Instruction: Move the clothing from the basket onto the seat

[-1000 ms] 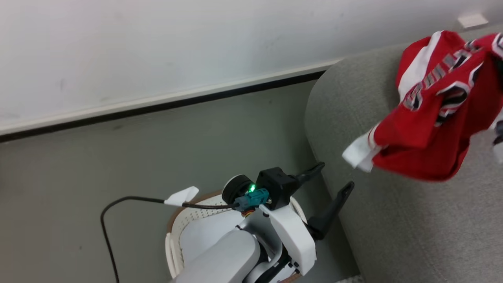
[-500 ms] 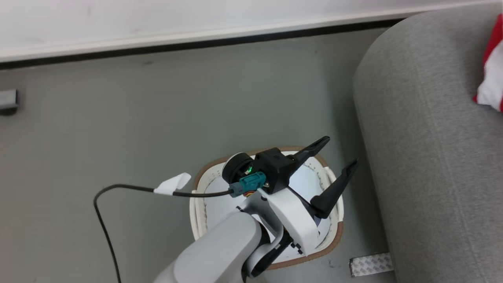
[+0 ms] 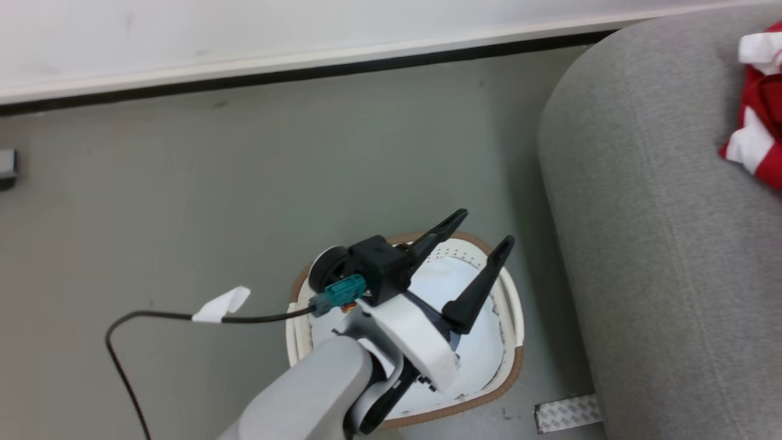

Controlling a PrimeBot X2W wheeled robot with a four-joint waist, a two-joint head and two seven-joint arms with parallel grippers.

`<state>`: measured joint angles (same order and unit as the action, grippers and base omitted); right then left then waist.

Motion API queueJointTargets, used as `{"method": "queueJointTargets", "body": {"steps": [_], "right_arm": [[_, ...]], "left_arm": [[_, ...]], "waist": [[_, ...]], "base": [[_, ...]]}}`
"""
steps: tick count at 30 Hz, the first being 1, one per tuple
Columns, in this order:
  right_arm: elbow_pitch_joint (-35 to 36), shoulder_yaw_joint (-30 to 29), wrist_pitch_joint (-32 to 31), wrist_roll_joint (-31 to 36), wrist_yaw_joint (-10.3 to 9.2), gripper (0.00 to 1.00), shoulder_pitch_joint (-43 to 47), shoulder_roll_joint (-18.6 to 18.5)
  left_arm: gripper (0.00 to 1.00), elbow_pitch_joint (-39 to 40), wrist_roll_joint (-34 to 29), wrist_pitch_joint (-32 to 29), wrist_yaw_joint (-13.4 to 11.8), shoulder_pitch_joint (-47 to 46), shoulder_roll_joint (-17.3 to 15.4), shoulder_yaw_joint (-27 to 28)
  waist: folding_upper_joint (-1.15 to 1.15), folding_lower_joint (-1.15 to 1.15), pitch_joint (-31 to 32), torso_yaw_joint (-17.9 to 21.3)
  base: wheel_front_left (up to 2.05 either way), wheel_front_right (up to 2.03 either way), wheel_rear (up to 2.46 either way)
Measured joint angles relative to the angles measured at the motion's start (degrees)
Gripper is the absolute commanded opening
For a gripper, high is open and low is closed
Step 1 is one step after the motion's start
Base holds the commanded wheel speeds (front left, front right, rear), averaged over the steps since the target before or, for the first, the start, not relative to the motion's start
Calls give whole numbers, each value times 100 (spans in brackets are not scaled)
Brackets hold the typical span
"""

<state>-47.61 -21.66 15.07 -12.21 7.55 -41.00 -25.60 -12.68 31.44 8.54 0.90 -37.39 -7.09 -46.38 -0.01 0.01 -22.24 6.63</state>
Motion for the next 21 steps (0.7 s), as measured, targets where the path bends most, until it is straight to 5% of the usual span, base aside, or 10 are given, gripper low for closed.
{"method": "queueJointTargets", "body": {"steps": [10,21], "right_arm": [[2085,-71,7,662,0,100,1633,1306],[3433,557,8,906,0,100,2765,1900]], "left_arm": [[100,47,167,332,-426,703,-474,400],[100,89,132,617,-1096,1606,-751,935]], "waist": [[0,-1,595,390],[1,-2,1383,298]], "base": [[0,0,0],[0,0,0]]}}
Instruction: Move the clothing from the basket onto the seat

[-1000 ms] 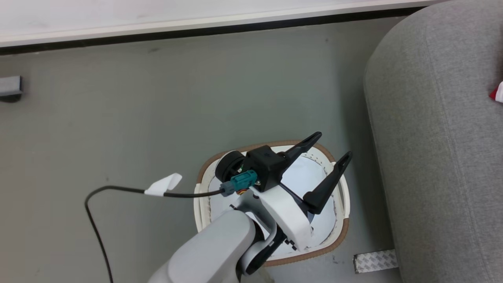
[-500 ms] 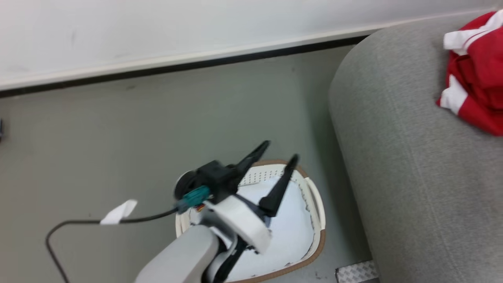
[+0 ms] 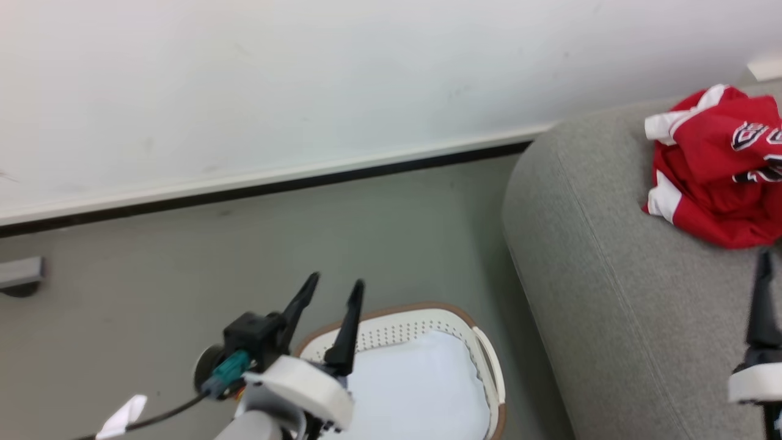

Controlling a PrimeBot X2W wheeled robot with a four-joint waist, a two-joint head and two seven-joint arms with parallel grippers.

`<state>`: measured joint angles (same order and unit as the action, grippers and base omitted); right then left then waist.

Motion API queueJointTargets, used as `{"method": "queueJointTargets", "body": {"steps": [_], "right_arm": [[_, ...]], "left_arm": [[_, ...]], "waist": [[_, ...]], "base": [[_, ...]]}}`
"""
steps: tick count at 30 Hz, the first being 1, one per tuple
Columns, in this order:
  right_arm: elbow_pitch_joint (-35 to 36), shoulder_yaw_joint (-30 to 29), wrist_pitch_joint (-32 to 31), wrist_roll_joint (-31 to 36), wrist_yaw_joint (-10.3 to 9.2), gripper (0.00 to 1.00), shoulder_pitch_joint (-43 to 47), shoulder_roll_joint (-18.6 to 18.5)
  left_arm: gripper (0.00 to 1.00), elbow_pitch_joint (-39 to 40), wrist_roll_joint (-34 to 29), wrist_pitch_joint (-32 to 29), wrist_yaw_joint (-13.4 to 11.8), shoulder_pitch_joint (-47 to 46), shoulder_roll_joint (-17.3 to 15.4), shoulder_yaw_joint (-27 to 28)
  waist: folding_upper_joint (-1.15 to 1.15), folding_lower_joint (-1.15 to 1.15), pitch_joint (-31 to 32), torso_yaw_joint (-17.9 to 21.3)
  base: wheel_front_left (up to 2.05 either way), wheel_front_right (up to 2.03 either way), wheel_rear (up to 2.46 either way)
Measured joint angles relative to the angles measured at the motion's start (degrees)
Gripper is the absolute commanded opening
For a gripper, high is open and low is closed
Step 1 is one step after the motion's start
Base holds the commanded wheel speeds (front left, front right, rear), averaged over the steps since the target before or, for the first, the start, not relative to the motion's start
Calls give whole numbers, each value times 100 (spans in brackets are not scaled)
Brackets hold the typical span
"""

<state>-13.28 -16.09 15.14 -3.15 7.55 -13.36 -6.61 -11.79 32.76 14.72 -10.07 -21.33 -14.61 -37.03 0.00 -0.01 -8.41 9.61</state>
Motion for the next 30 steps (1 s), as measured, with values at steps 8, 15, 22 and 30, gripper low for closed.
{"method": "queueJointTargets", "body": {"steps": [8,15,22,30], "right_arm": [[154,620,0,12,0,100,629,237],[135,985,0,102,0,100,1074,333],[-2,1143,0,162,0,100,1434,363],[-123,1311,0,2,0,100,1505,370]], "left_arm": [[100,42,-209,41,-260,978,-71,845],[100,12,-656,41,-18,1724,146,1615],[100,-32,-1149,42,572,2048,522,2241],[100,-221,-1631,42,1033,2283,867,2813]], "waist": [[0,-1,555,-361],[0,-1,856,-744],[0,-1,1045,-995],[0,0,1141,-998]], "base": [[0,0,0],[0,0,0],[0,0,0],[0,0,0]]}}
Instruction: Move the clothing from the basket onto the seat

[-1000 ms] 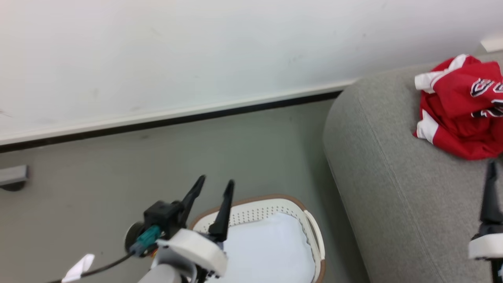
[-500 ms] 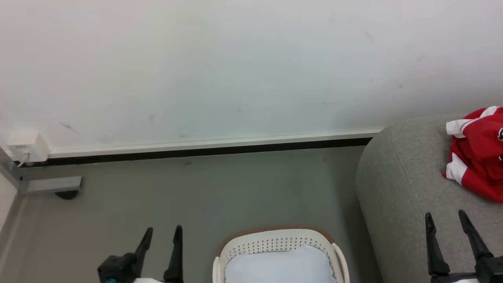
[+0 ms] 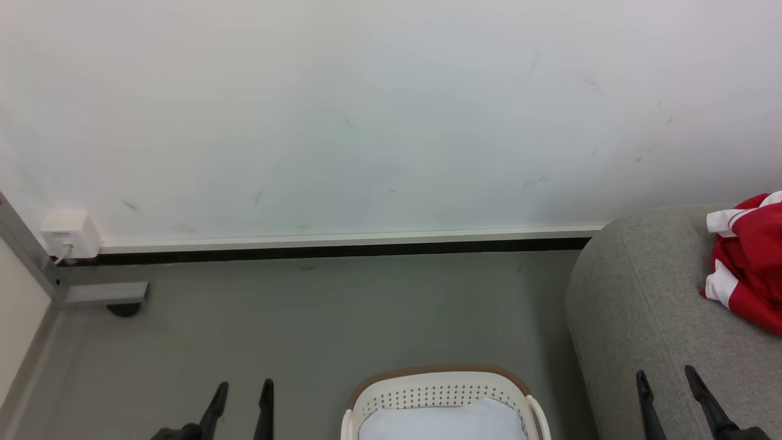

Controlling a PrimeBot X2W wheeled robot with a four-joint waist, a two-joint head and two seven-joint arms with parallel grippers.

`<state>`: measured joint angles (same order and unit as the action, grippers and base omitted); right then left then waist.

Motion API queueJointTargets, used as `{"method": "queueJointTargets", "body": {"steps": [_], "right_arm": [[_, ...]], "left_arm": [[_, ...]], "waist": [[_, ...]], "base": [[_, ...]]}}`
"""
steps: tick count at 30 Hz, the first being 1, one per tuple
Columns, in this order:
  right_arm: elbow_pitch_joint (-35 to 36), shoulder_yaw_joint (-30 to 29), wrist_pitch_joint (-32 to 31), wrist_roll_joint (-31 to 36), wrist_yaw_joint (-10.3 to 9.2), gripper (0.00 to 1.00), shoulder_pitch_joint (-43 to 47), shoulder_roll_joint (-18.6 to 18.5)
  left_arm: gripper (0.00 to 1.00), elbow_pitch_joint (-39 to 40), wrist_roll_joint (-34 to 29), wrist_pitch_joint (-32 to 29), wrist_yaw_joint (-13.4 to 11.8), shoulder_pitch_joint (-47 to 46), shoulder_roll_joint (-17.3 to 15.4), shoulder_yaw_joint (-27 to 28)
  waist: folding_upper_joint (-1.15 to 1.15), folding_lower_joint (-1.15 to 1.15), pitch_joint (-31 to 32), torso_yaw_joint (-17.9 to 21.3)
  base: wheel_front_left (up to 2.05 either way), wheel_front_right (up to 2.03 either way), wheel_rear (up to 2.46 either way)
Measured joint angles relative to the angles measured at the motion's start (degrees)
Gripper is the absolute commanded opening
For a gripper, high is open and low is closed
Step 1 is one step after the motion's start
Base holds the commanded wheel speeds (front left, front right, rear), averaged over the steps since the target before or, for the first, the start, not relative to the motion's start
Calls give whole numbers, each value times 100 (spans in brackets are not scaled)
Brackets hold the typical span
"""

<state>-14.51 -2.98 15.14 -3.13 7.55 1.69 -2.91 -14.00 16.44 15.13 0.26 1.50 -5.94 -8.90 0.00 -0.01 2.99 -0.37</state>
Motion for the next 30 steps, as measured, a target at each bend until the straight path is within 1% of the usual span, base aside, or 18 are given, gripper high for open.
{"method": "queueJointTargets", "body": {"steps": [7,15,17,18,25,30], "right_arm": [[-49,35,0,-10,0,100,49,0],[-67,81,0,-45,0,100,64,0],[-70,90,0,-47,0,100,64,0],[-71,92,0,-52,0,0,64,0],[-394,88,-56,-90,0,0,168,73],[-406,48,-214,-694,0,0,158,79]], "left_arm": [[100,-88,-259,0,270,19,178,293],[100,-155,-448,0,427,24,270,475],[100,-169,-485,0,435,21,283,508],[0,-172,-502,0,448,21,288,517],[0,-500,-437,-49,448,148,338,488],[0,-509,62,-208,450,132,339,569]], "waist": [[0,0,43,18],[0,1,41,35],[0,1,32,37],[0,1,28,36],[0,1,23,37],[0,1,10,37]], "base": [[0,0,0],[0,0,0],[0,0,0],[0,0,0],[0,0,0],[0,0,0]]}}
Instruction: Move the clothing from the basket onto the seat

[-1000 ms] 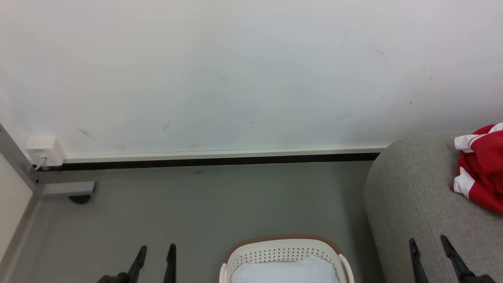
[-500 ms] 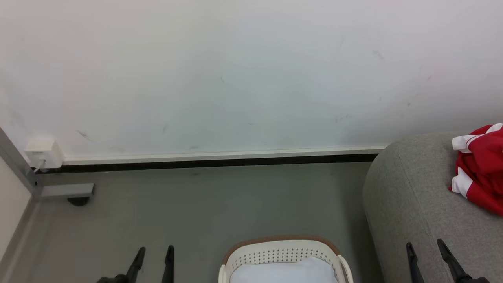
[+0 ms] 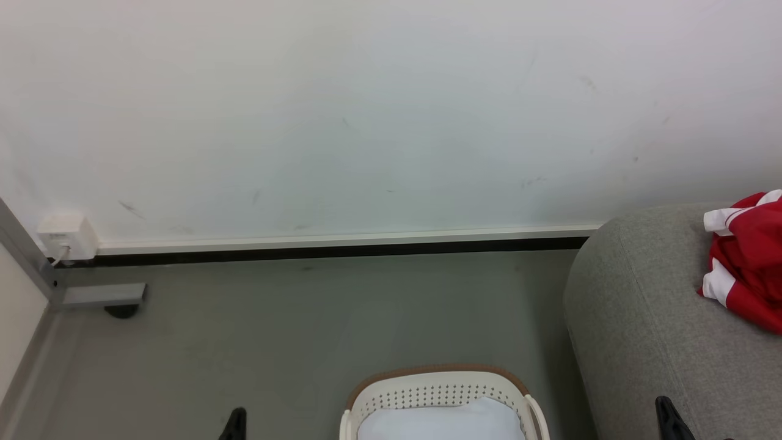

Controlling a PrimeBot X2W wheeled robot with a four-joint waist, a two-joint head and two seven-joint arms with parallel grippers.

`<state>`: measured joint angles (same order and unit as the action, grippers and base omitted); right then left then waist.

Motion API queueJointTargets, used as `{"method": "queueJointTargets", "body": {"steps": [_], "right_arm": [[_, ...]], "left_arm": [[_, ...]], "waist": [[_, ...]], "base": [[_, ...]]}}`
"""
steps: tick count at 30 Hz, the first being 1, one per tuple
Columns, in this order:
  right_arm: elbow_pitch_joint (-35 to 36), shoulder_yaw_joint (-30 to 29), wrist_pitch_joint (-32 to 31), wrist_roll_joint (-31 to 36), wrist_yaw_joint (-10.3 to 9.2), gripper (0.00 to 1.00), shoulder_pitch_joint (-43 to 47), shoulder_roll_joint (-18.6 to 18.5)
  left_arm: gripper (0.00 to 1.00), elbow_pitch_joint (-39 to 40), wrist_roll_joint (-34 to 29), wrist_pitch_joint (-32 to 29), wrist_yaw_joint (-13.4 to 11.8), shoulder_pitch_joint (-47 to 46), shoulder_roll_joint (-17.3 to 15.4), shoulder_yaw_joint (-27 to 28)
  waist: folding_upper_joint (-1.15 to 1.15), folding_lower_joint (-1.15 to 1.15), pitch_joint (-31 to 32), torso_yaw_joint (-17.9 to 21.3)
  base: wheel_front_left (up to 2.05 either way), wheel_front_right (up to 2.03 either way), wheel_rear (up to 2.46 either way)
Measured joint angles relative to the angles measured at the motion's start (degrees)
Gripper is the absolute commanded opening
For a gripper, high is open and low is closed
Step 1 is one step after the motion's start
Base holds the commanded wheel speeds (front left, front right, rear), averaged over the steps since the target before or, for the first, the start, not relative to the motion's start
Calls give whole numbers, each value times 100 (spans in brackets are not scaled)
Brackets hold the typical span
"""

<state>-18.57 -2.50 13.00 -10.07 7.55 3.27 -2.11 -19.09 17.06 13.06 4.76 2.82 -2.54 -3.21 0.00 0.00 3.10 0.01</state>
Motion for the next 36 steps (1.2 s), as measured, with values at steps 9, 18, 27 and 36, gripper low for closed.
{"method": "queueJointTargets", "body": {"steps": [9,18,27,36], "right_arm": [[47,-30,-226,-1016,0,0,-79,-1],[103,-78,-438,-1924,0,0,-194,-2],[152,-122,-644,-2750,0,0,-287,-4],[183,-158,-813,-3507,0,0,-361,-8]], "left_arm": [[0,67,953,-226,33,-75,1,109],[0,118,1758,-448,58,-177,1,216],[0,164,2508,-642,83,-268,1,308],[0,208,3190,-822,110,-369,0,407]], "waist": [[0,0,-24,0],[0,0,-47,0],[0,0,-71,0],[0,0,-94,0]], "base": [[0,0,0],[0,0,0],[0,0,0],[0,0,0]]}}
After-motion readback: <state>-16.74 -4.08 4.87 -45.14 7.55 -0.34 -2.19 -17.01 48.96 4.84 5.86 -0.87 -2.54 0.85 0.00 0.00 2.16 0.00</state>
